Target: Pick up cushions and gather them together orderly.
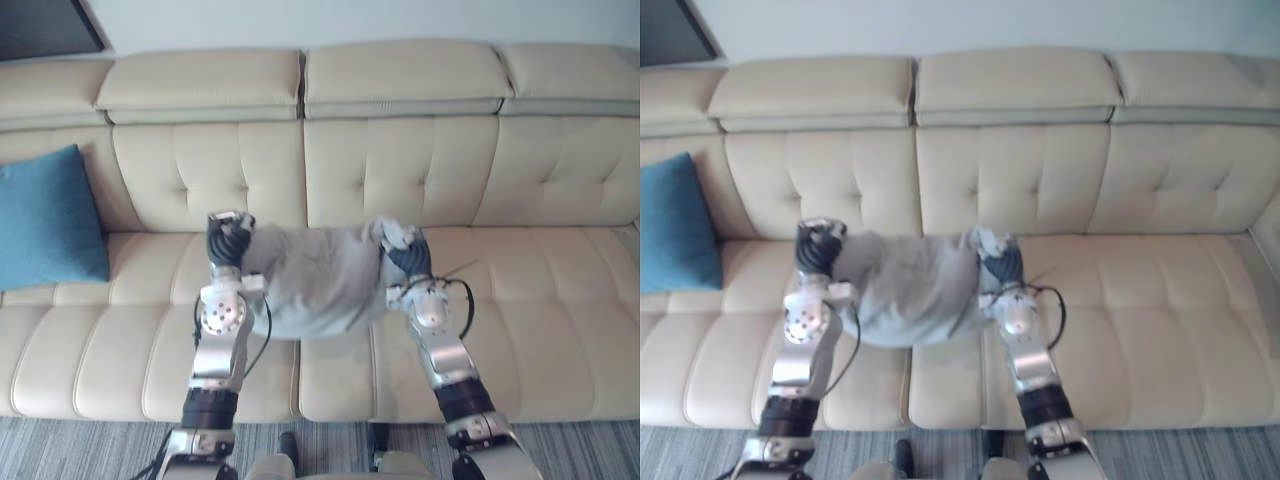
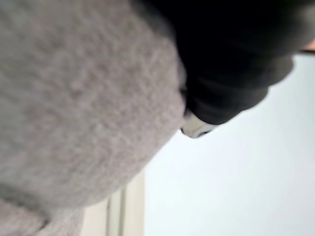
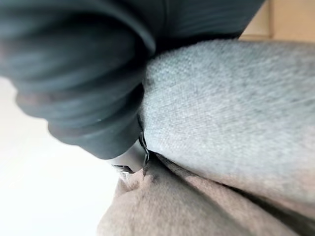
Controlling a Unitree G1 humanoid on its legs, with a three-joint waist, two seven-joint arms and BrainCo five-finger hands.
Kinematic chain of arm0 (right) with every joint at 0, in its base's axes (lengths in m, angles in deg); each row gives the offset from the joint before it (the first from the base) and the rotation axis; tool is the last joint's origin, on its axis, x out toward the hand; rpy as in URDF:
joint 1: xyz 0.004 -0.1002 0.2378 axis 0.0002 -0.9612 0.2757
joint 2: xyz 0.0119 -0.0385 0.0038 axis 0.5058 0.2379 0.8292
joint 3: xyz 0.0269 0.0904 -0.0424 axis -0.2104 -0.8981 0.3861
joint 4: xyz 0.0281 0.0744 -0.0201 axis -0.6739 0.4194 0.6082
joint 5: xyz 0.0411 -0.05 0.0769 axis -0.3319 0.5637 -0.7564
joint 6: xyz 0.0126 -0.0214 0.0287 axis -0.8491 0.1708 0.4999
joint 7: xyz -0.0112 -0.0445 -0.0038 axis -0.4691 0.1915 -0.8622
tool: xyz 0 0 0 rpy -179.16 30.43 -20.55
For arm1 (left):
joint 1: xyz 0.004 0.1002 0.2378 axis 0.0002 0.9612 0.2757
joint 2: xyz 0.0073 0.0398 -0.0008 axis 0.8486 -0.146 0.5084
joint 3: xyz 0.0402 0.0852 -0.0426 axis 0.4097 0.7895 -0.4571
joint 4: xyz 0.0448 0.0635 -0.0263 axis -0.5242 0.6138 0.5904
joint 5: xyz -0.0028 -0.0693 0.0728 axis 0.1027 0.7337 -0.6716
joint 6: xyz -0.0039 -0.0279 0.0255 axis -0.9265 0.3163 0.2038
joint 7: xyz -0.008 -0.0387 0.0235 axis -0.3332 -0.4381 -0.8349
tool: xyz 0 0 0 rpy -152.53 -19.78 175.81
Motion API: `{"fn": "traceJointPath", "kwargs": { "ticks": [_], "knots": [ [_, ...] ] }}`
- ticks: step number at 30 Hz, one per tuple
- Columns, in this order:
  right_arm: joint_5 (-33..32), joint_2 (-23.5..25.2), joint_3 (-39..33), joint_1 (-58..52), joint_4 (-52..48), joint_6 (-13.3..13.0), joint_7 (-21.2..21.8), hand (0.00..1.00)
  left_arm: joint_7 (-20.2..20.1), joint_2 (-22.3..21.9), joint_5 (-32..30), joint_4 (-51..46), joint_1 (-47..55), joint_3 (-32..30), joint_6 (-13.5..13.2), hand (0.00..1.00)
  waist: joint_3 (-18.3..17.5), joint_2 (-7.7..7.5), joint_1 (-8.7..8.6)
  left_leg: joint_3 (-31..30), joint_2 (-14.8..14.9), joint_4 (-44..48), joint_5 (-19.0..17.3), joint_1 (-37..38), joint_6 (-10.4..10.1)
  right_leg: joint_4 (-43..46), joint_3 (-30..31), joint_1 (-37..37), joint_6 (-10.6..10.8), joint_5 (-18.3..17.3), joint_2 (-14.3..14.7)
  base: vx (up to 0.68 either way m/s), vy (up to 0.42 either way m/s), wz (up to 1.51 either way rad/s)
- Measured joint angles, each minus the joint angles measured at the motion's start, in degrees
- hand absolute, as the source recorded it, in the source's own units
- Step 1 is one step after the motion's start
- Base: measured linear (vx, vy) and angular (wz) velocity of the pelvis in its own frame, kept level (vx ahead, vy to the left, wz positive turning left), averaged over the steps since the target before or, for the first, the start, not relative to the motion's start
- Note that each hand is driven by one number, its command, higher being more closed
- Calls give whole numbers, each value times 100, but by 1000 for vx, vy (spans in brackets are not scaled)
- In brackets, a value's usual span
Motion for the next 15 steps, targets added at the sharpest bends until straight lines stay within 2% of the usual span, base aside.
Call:
{"fn": "traceJointPath", "kwargs": {
  "ticks": [4, 7, 8, 10, 13, 15],
  "knots": [
    [0, 22, 10, 644, 368, 1, -110, 100, 165, -9, 22, 241, -486, -376, -140, 100, 498, -73, 27, 0, -4, -38, 154, -206, 8, 0, 26, -223, -4, 147, -16, -131, -25, 0],
    [-1, 30, 12, 792, 512, 14, -148, 100, 244, -33, 76, 456, -574, -552, -147, 100, 661, -107, 37, -2, -11, -106, 252, -415, 2, 0, 29, -462, -2, 210, -24, -87, -24, 1],
    [-4, 27, -2, 907, 573, 40, -186, 100, 265, -37, 116, 598, -634, -640, -147, 100, 860, -124, 39, -3, -12, -118, 288, -416, -5, 1, 28, -470, -4, 227, -24, -39, -10, 0],
    [-4, 37, -5, 1064, 567, 37, -247, 100, 343, -53, 186, 717, -714, -749, -161, 100, 1023, -139, 39, -9, -11, -126, 327, -459, -12, 1, 25, -515, 11, 262, -19, -50, -9, 1],
    [-4, 35, -55, 1384, 560, 32, -398, 100, 348, -21, 248, 912, -1206, -878, -348, 100, 1231, -169, 49, -63, -11, -126, 393, -528, -21, 2, 2, -552, 20, 301, -20, -39, -1, 8],
    [-3, 56, -112, 1474, 558, 24, -478, 100, 349, -11, 291, 1046, -1434, -966, -382, 100, 1279, -184, 50, -75, -12, -131, 415, -600, -20, 2, 3, -618, 28, 313, -28, -25, 2, 3]
  ]
}}
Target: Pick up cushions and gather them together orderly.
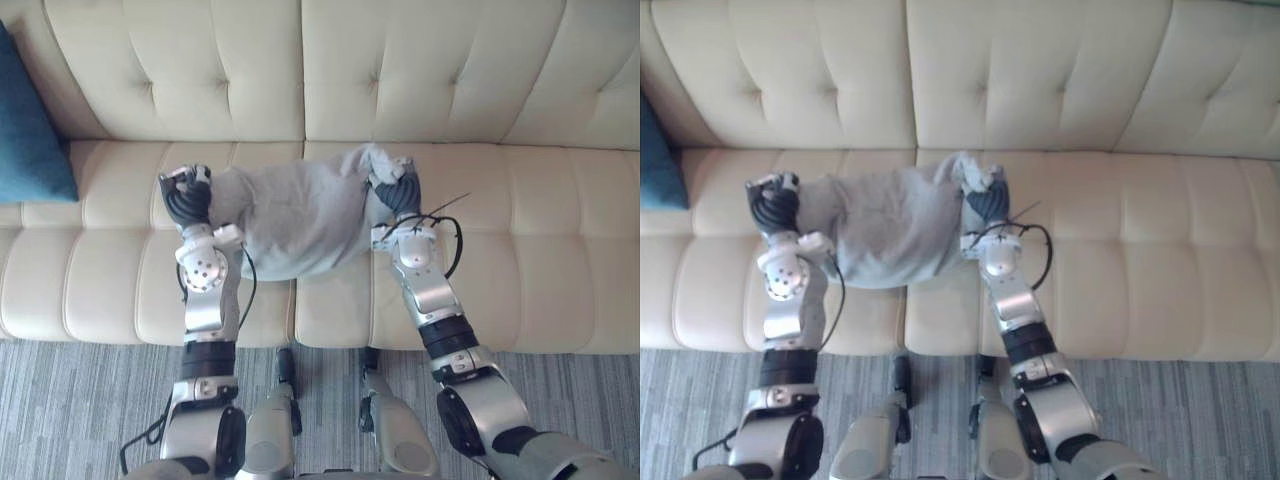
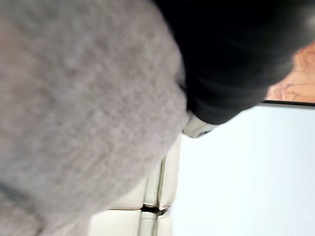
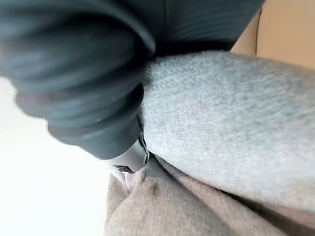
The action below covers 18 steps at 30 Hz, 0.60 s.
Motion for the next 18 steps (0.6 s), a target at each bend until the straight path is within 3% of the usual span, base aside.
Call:
{"fn": "traceJointPath", "kwargs": {
  "ticks": [1, 2, 6, 8, 15, 18],
  "knots": [
    [1, 48, -87, 47, 1, -5, -28, 100, 1, 12, 2, 76, -95, -46, -31, 0, 61, -4, 0, 2, -9, -37, 30, 10, 2, 0, 3, -8, 0, 0, -8, 0, 0, 0],
    [1, 86, -138, 73, 4, -9, -42, 0, 4, 23, 2, 113, -144, -70, -54, 0, 85, -3, 4, 2, -10, -58, 43, 12, -3, 0, 2, -15, 1, 0, -9, 0, 0, 0],
    [-2, 149, -440, 597, 340, -30, -166, 0, 25, 396, 1, 780, -790, -270, -143, 0, 108, -9, 18, 40, -15, -175, 150, -88, -15, 1, 5, -206, 16, 34, -24, 9, -2, -4],
    [-7, 87, -663, 1172, 711, -28, -254, 0, 130, 703, -1, 1116, -1312, -429, -138, 0, 290, -31, 16, 48, -12, -166, 172, -98, -22, 1, 5, -218, 27, 66, -23, 3, 3, -2],
    [-354, -841, -808, 2575, 1646, 43, -316, 0, 235, 1674, 6, 1908, -2486, -542, -46, 0, 468, -48, 44, -76, -46, 29, 203, -556, -10, 3, 14, -532, 205, 210, -24, 18, 23, 5],
    [-736, -1289, -805, 3088, 2017, 89, -320, 0, 221, 2069, 13, 1946, -2880, -585, 33, 0, 637, -37, 150, -130, -41, 123, 157, -670, 26, 2, 78, -620, 347, 353, -18, 12, 43, 0]
  ]
}}
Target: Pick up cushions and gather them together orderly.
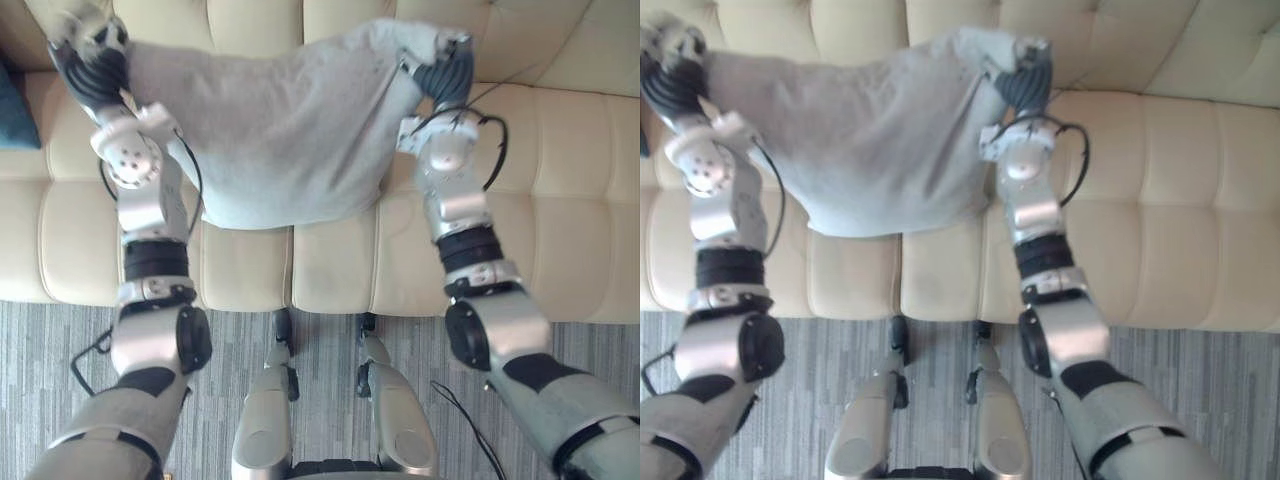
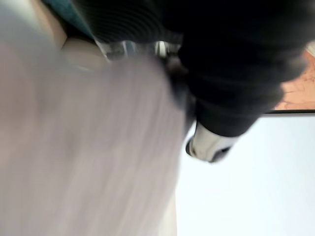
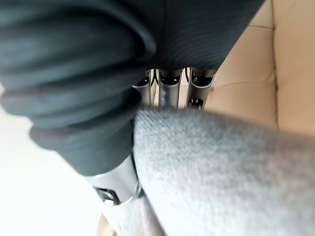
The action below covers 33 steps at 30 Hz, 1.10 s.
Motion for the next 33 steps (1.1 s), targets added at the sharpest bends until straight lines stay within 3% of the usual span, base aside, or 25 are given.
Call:
{"fn": "traceJointPath", "kwargs": {
  "ticks": [8, 11, 16, 19, 20, 21, 24, 28, 33],
  "knots": [
    [-978, -836, -7, 260, 248, 136, 18, 0, -18, 634, 620, 310, -148, -458, 0, 0, 27, 11, 95, -107, -48, 660, -298, -512, 81, 0, 87, -186, -39, 50, -58, 3, 50, 2],
    [-1183, -1201, -74, -190, -215, 170, 24, 0, -117, 765, 788, -96, 566, -654, -4, 0, 27, 12, 82, -109, -44, 902, -456, -585, 98, 0, 117, -166, -39, 50, -61, 0, 30, -7],
    [-1276, -1433, -460, -2014, -1326, 171, 170, 0, -378, 610, 840, -963, 2480, -847, 32, 0, 40, 35, 76, -153, -47, 927, -484, -456, 100, -1, 119, -27, -42, 47, -57, 9, 5, -2],
    [-1270, -1174, -491, -3570, -1955, 169, 485, 0, -637, -152, 825, -1618, 3971, -831, 99, 0, 40, 36, 90, -195, -47, 855, -577, -30, 70, -3, 105, 347, -82, -28, -42, 32, 14, -4],
    [-1211, -936, -571, -4204, -2268, 154, 598, 0, -742, -571, 820, -1794, 4493, -759, 121, 0, 2, 8, 86, -189, -86, 812, -639, 129, 61, -4, 88, 506, -221, -281, -104, 27, 12, 3],
    [-1103, -638, -623, -4679, -2363, 123, 719, 0, -796, -972, 793, -1920, 5047, -636, 131, 0, -90, 3, 97, -172, -112, 790, -702, 183, -4, -4, 87, 536, -201, -507, -130, 0, 0, 0],
    [-807, 47, -622, -5690, -2360, 119, 1057, 0, -1052, -1621, 767, -1915, 6148, -167, 323, 0, -314, 11, 105, -203, -131, 549, -675, 298, -21, -2, 91, 532, -171, -530, -126, 29, -22, -4],
    [-431, 699, -619, -6812, -1848, 113, 1442, 0, -1430, -1975, 546, -1017, 6842, 330, 412, 0, -888, 10, 100, -237, -56, 449, -639, 472, -34, -1, -6, 678, -73, -593, -71, 80, -23, 2],
    [-7, 876, -499, -7425, -461, 105, 1757, 0, -1831, -2138, 293, 590, 6948, 483, 461, 0, -1503, -12, 76, -223, -72, 75, -653, 1102, -44, -1, -24, 1128, -19, -750, -70, 114, 0, 0]
  ]
}}
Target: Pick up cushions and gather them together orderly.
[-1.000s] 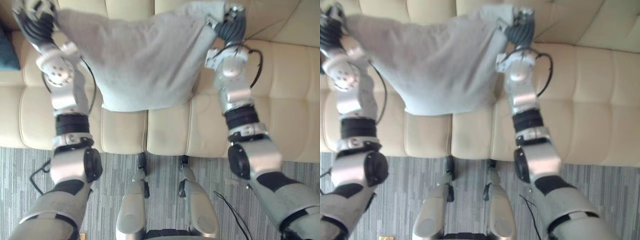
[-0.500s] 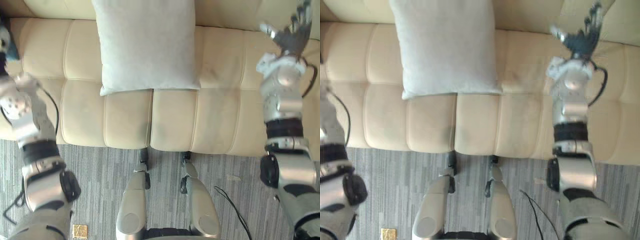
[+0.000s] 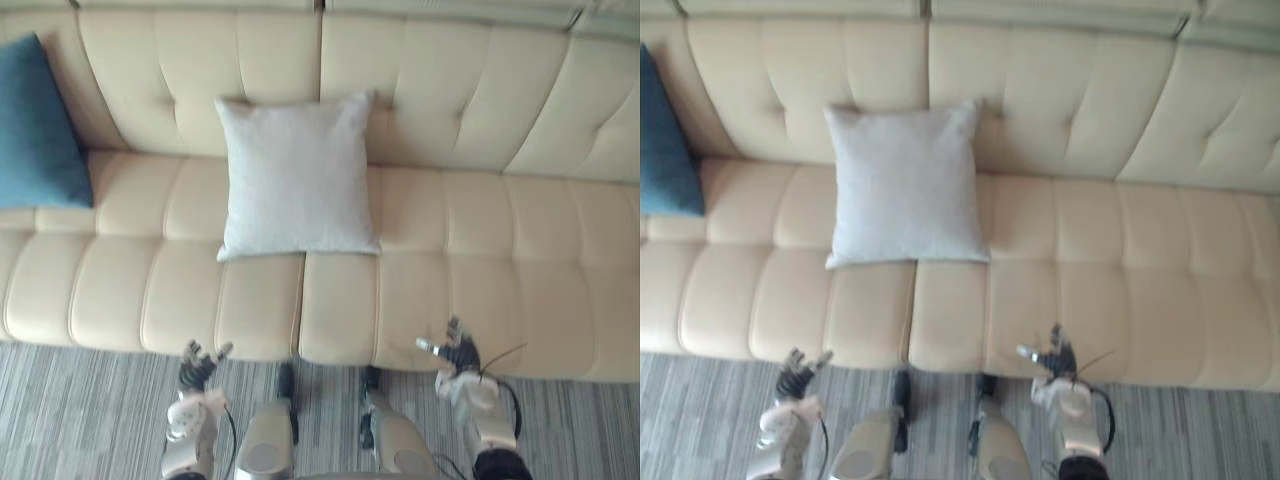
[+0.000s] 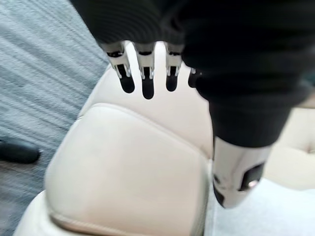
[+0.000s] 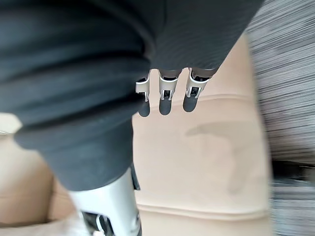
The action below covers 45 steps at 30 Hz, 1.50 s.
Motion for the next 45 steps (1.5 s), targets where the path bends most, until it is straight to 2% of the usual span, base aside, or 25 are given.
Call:
{"fn": "traceJointPath", "kwargs": {
  "ticks": [1, 6, 13, 14, 15, 25, 28, 33, 35, 36, 37, 38, 39, 40, 41, 42, 43, 44, 45],
  "knots": [
    [87, 8, 68, -14, 521, -3, 87, 0, -55, -14, -142, 492, -11, 3, 1, 0, -159, -5, -11, 10, -11, -105, 3, 144, 5, 0, 7, 92, 16, -40, -6, 106, 12, -2],
    [97, 122, 105, 25, 1740, 5, 179, 0, -71, -51, -447, 1389, -12, 3, 3, 0, -460, -18, -23, 15, -63, -401, 28, 609, 38, 0, -10, 425, 26, -148, -36, 58, 11, 1],
    [215, 141, 31, 13, 2359, 138, 178, 0, -59, -30, -887, 1755, -32, 99, 7, 0, -700, -34, -36, 1, -164, -600, 81, 974, 114, -1, -49, 708, 68, -210, -120, 16, 11, 2],
    [238, 141, -18, 16, 2394, 152, 179, 0, -55, -28, -928, 1790, -31, 111, 9, 0, -719, -31, -61, -7, -184, -660, 94, 1051, 130, 0, -74, 760, 54, -226, -139, 0, 0, 0],
    [296, 164, -409, 149, 2732, 217, 175, 0, -30, 56, -1110, 2223, -128, 377, 112, 0, -1034, -33, -254, -11, -320, -1044, 247, 1416, 220, -1, -198, 993, 89, -357, -259, 0, 0, 0],
    [316, 171, -405, 83, 2729, 214, 156, 0, -30, 54, -1087, 2227, -66, 366, 105, 0, -1009, -6, -269, 44, -292, -1043, 219, 1643, 212, 1, -166, 1202, 86, -357, -246, -5, -2, -1],
    [456, 165, -360, 77, 2713, 211, 116, 0, -30, 48, -1010, 2228, -51, 339, 101, 0, -992, 20, -267, 234, -262, -1043, 190, 1795, 210, 73, -9, 1223, 76, -366, -229, -69, -13, -30],
    [751, 159, 36, 304, 2685, 212, 47, 0, -30, 49, -735, 2211, -14, 157, 95, 0, -850, 2, -250, 968, -242, -885, 51, 1985, 204, 494, 638, 856, 50, -387, -146, -97, 13, -72],
    [790, 165, 172, 435, 2677, 218, 51, 0, -26, 62, -681, 2191, -23, 42, 94, 0, -764, -91, -250, 1387, -246, -658, -77, 1819, 241, 598, 515, 558, -38, -476, -241, -143, 34, -101],
    [804, 163, 176, 489, 2675, 224, 53, 0, -23, 73, -656, 2187, -45, 23, 108, 0, -761, -72, -261, 1587, -209, -488, -109, 1661, 303, 593, 254, 481, -138, -623, -290, -146, 18, -106],
    [805, 135, 251, 594, 2678, 248, 55, 0, -24, 36, -637, 2167, -37, 40, 107, 0, -741, 155, -265, 1809, 22, -345, -133, 1449, 352, 1211, -255, 163, -306, -817, -337, -114, -7, -80],
    [804, 139, 309, 663, 2679, 258, 65, 0, -24, 48, -633, 2157, -51, 41, 109, 0, -711, 116, -289, 1888, 134, -251, -123, 1365, 348, 2214, -649, -57, -437, -1082, -478, -73, -40, -53],
    [804, 152, 322, 655, 2702, 269, 65, 0, -27, 70, -626, 2151, -61, 24, 116, 0, -647, 128, -284, 1896, 168, -156, -116, 1318, 348, 3072, -897, -48, -397, -1378, -646, 7, -93, -10],
    [808, 168, 351, 661, 2736, 305, 65, 0, -26, 118, -567, 2120, -68, -51, 115, 0, -676, -57, -262, 1845, 132, 75, -119, 1249, 351, 3945, -987, 194, -191, -1784, -975, 53, -126, 5],
    [812, 166, 392, 696, 2736, 289, 61, 0, -24, 110, -535, 2082, -82, -92, 114, 0, -691, -151, -247, 1848, 125, 265, -126, 1144, 351, 4167, -967, 247, -90, -1871, -1123, 18, -200, 5],
    [827, 167, 413, 825, 2734, 240, 57, 0, -19, 153, -521, 2054, -207, -173, 121, 0, -611, -266, -240, 1832, 146, 665, -193, 949, 294, 4154, -951, 179, 33, -1833, -1066, -105, -197, -3],
    [871, 153, 473, 879, 2723, 207, 53, 0, -30, 105, -517, 2057, -251, -180, 132, 0, -552, -165, -201, 1655, 188, 774, -327, 759, 149, 3958, -908, 240, 117, -1764, -870, -206, -122, -15],
    [930, -26, 473, 957, 2740, 196, 20, 0, -32, -63, -516, 2069, -218, -190, 141, 0, -677, 281, -89, 1236, 168, 386, -195, 683, 324, 3150, -524, 646, 195, -1851, -425, -208, -16, -42],
    [953, -23, 475, 1100, 2763, 201, -9, 0, -25, -67, -507, 2049, -264, -202, 104, 0, -588, 184, 29, 1371, 124, 294, -1, 733, 362, 3889, -342, 596, 120, -2074, -536, -117, -53, -34]
  ]
}}
